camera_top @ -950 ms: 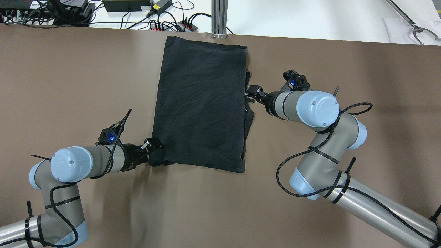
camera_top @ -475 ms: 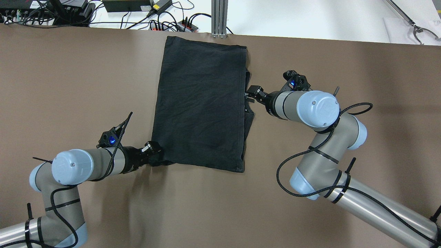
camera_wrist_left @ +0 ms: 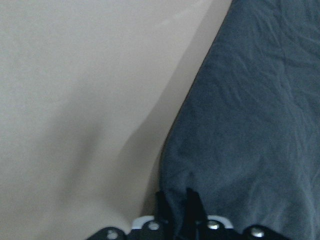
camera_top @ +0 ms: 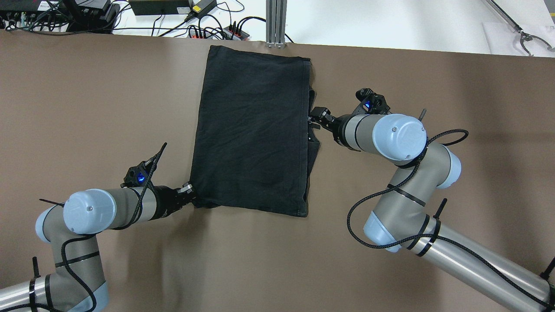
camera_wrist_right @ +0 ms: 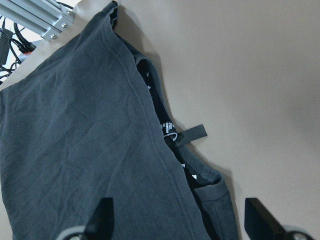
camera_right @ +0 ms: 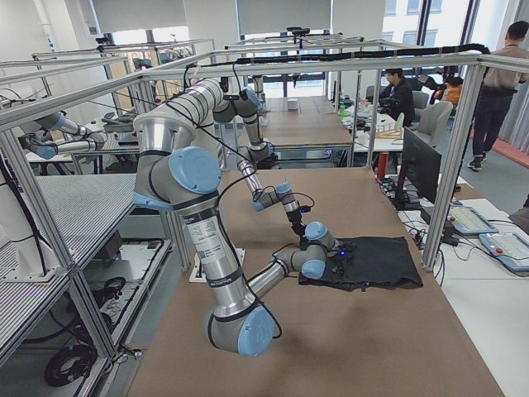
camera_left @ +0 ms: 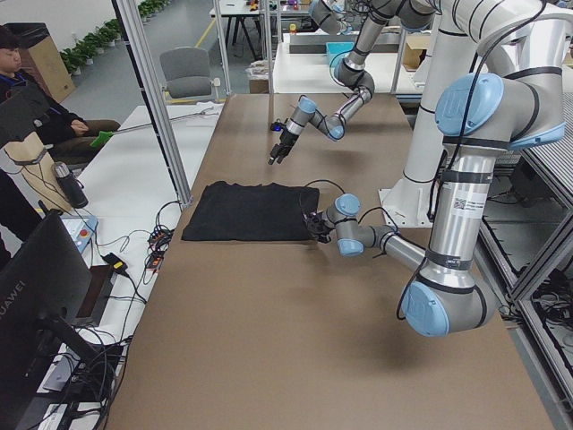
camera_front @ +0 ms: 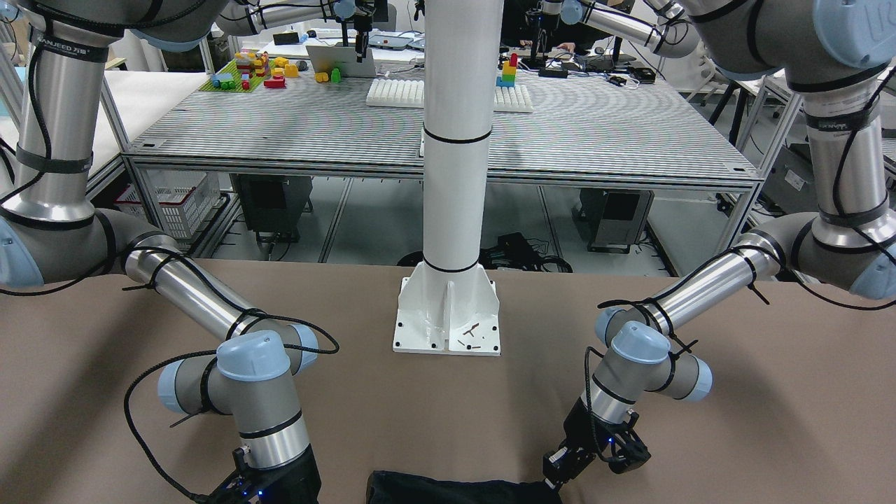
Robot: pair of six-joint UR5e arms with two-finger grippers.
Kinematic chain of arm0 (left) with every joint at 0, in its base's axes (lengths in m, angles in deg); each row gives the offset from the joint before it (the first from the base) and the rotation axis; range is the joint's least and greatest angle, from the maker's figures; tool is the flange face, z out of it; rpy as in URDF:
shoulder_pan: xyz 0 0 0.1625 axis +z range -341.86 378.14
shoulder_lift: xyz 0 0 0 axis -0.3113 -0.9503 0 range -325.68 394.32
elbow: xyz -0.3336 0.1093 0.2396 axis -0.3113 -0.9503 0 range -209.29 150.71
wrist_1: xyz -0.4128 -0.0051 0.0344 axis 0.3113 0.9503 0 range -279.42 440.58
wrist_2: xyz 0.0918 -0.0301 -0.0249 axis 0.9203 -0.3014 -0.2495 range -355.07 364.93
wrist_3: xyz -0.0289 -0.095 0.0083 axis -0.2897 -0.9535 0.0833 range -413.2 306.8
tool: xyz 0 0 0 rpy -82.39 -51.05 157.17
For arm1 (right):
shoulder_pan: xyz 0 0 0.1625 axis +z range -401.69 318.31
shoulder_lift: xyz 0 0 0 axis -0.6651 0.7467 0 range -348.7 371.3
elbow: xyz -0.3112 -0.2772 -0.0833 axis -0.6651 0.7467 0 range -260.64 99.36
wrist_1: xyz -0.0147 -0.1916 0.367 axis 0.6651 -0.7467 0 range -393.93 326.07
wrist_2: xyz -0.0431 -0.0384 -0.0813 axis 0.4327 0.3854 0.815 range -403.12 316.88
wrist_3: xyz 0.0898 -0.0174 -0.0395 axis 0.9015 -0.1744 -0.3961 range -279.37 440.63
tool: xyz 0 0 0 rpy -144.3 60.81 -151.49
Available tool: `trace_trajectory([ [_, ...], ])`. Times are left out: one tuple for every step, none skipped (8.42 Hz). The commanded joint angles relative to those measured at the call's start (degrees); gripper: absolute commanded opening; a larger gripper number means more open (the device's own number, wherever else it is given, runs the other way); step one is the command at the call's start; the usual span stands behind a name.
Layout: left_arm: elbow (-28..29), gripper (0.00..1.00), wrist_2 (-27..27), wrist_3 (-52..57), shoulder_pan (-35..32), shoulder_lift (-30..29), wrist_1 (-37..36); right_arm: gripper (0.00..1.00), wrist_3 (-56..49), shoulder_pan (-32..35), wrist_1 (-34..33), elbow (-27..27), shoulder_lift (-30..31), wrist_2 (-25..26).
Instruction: Fold clothes
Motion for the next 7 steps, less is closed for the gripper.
trace_trajectory([
  [0.05,0.0,0.04,0.12,0.09,-0.46,-0.06,0.91,8.74,-4.06,-1.8,-0.27,0.93,0.61],
  [0.22,0.0,0.21,0.21,0.26,-0.55,-0.15,0.91,11.4,-7.56,-5.11,-0.79,1.55,3.05],
  [0.49,0.0,0.39,0.21,0.53,-0.64,-0.15,0.91,11.69,-11.25,-10.02,-2.8,1.47,6.38],
  [0.49,0.0,0.39,0.21,0.53,-0.64,-0.15,0.91,12.3,-13.46,-12.68,-3.77,1.47,8.15],
  [0.49,0.0,0.3,0.21,0.53,-0.64,-0.15,0.91,13.09,-15.22,-12.79,-3.35,1.38,9.91],
  [0.58,0.0,0.3,0.29,0.53,-0.64,-0.15,0.91,13.1,-15.68,-12.79,-3.26,1.38,10.19],
  [0.58,0.0,0.39,0.3,0.53,-0.55,-0.15,0.89,13.36,-15.77,-12.71,-3.17,1.38,10.8],
])
